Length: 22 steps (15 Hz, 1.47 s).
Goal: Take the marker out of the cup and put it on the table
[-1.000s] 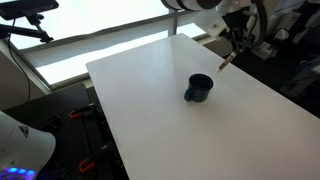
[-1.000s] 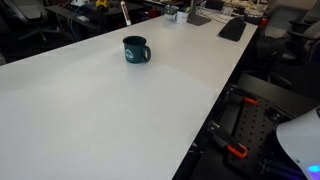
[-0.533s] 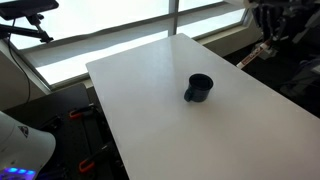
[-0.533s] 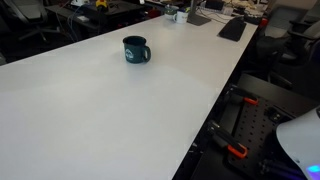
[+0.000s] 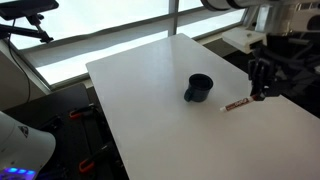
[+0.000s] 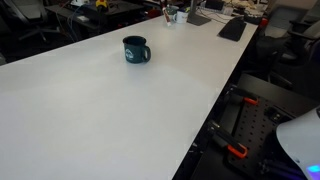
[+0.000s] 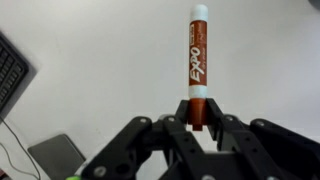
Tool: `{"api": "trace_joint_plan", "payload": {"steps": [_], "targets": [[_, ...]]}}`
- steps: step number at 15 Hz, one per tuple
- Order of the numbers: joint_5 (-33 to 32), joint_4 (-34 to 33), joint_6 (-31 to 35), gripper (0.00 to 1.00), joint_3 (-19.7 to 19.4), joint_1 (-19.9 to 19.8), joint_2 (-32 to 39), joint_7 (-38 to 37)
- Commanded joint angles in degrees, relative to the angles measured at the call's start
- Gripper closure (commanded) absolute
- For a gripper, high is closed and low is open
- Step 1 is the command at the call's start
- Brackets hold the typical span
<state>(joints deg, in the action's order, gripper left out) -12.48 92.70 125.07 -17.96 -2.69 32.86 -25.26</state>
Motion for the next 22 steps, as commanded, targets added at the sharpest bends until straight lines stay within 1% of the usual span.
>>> {"api": "trace_joint_plan", "payload": {"steps": [1, 3, 5, 10, 15, 16, 17, 18, 20, 21, 22], "targets": [[4.3, -3.6, -7.0, 0.94, 3.4, -2.8, 4.9, 1.4], [6.0, -4.6, -8.5, 0.94, 4.5, -3.4, 7.2, 1.3], [6.2, -5.0, -7.4, 0.94, 4.9, -3.2, 8.9, 1.2], [4.4, -5.6, -5.9, 0.94, 4.4, -1.9, 12.4, 0.5], [3.9, -6.3, -5.7, 0.94, 3.8, -1.5, 15.2, -0.1], [3.6, -6.7, -6.2, 0.53, 3.4, -1.3, 15.8, -0.4], [3.4, -7.0, -6.4, 0.52, 3.2, -1.2, 16.3, -0.6], [4.6, -5.4, -5.5, 0.7, 4.0, -1.9, 15.2, 0.5], [4.5, -5.8, -5.5, 0.56, 3.8, -1.9, 16.0, 0.4], [4.4, -6.0, -5.5, 0.52, 3.7, -1.9, 16.2, 0.4], [4.4, -6.1, -5.5, 0.52, 3.7, -1.9, 16.2, 0.4]]}}
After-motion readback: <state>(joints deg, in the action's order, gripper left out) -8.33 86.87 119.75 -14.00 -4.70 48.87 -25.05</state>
